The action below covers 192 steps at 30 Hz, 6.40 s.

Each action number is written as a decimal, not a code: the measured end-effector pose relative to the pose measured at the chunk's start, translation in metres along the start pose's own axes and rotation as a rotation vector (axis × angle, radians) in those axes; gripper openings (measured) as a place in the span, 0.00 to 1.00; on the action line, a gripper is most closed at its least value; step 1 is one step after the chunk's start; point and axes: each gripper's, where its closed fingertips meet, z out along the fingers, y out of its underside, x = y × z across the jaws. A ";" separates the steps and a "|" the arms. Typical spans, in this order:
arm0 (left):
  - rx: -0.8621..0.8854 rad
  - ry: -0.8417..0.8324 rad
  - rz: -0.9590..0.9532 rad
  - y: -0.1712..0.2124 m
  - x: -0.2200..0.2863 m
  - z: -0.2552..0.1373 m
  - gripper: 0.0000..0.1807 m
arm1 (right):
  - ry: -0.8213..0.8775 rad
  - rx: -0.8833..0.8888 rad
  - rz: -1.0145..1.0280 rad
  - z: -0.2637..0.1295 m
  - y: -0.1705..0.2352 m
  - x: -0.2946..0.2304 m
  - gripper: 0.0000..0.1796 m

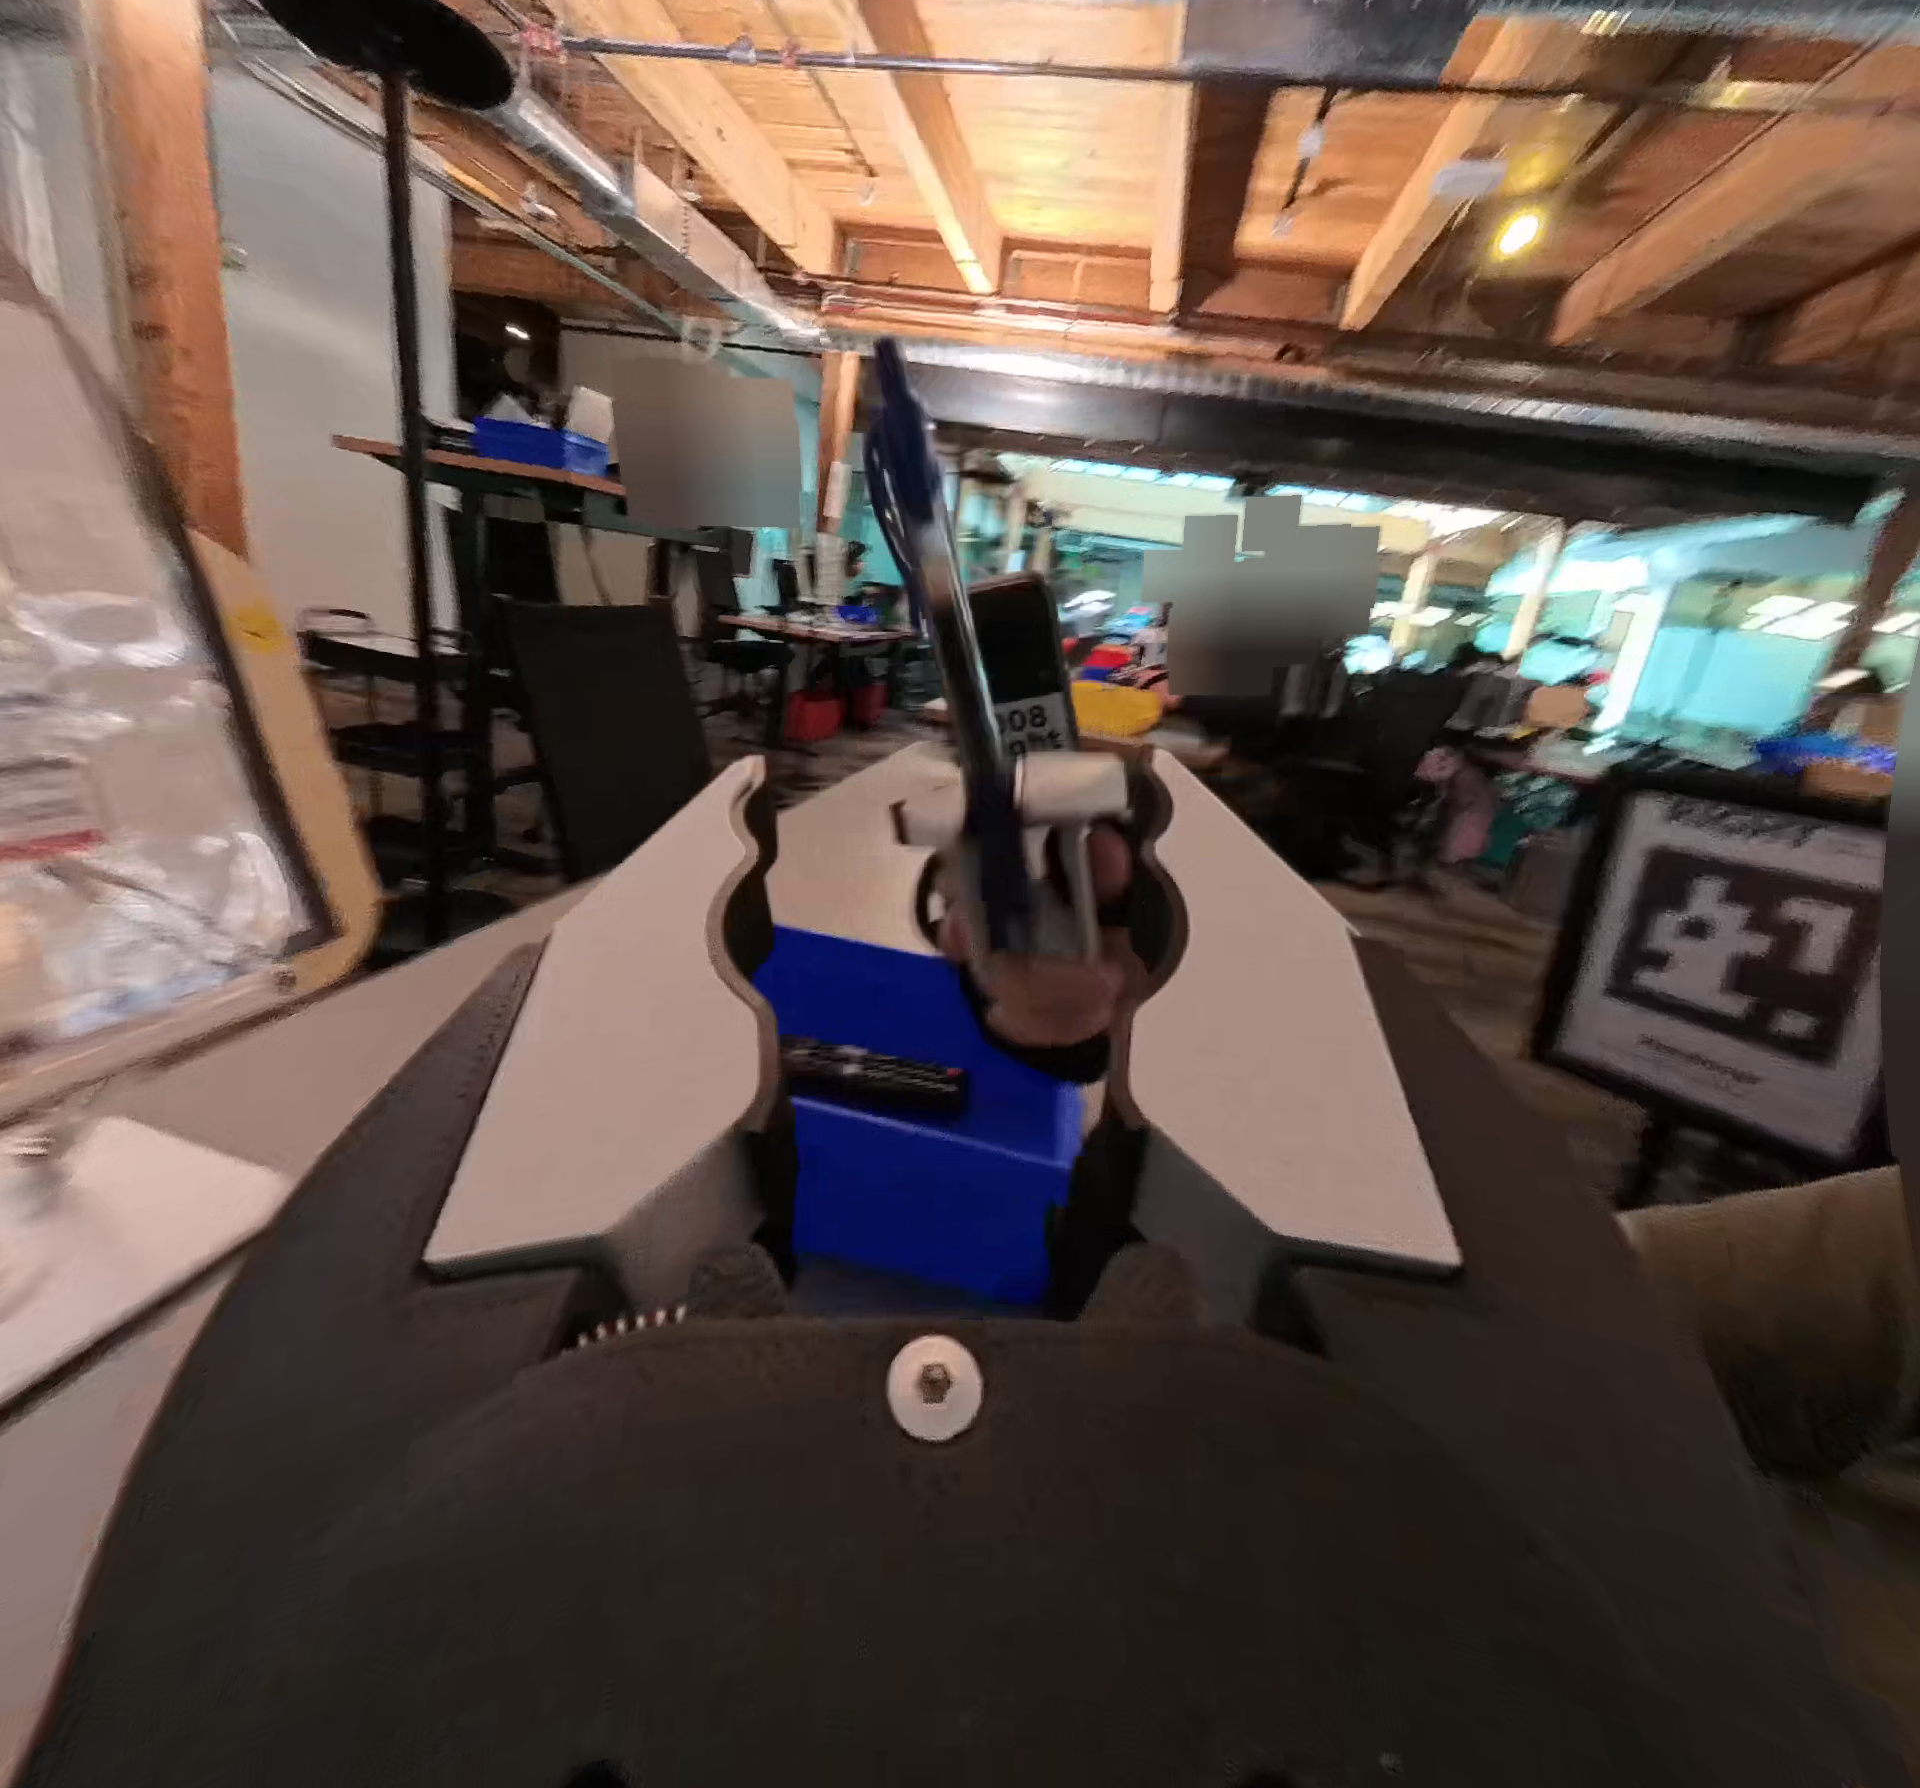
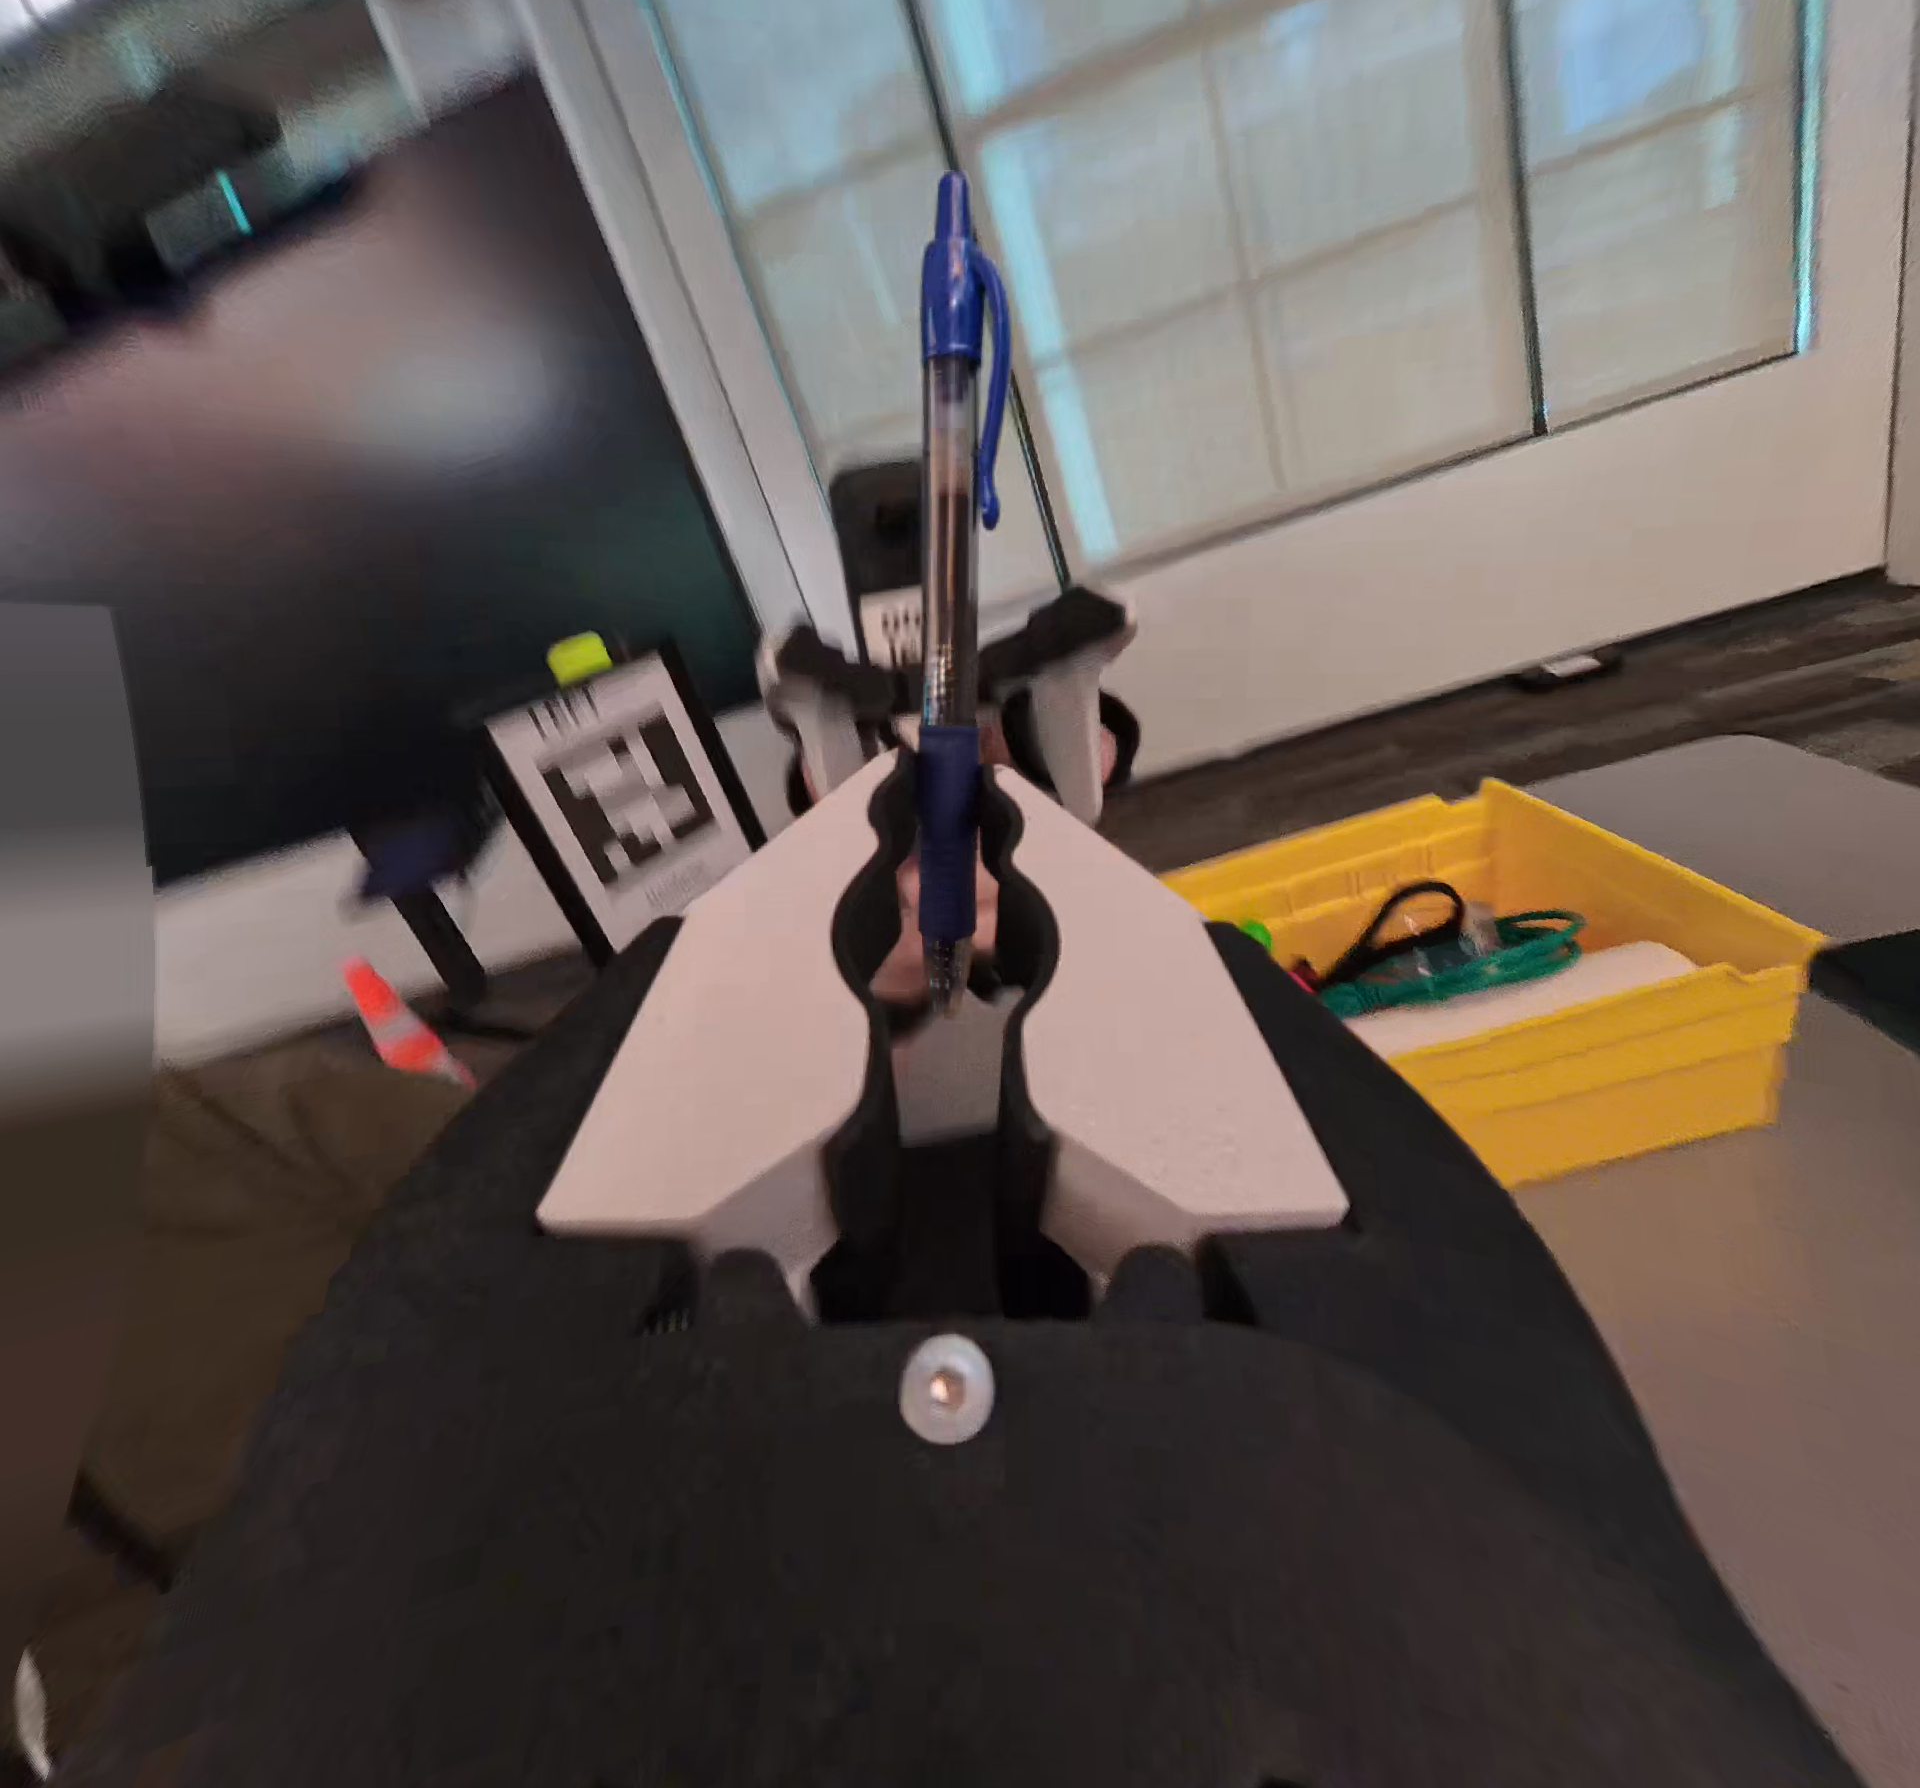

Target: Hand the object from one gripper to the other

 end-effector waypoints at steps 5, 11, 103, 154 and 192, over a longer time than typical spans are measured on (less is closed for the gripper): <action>-0.076 -0.134 0.336 -0.001 0.002 -0.005 0.43 | -0.107 0.448 0.465 -0.070 -0.064 0.024 0.05; -0.165 -0.277 0.844 0.013 0.006 0.002 0.34 | -0.240 0.614 0.654 -0.109 -0.078 0.043 0.05; 0.121 -0.239 0.271 -0.066 0.039 -0.041 0.31 | 1.007 -0.099 -0.327 -0.249 -0.050 0.064 0.02; -0.846 -1.156 -0.073 0.116 -0.226 -0.248 0.31 | 1.255 -0.467 -0.255 -0.255 -0.009 0.089 0.13; -0.358 -0.688 0.442 -0.018 -0.056 -0.080 0.11 | 0.255 -0.346 -0.455 0.031 0.070 0.036 0.25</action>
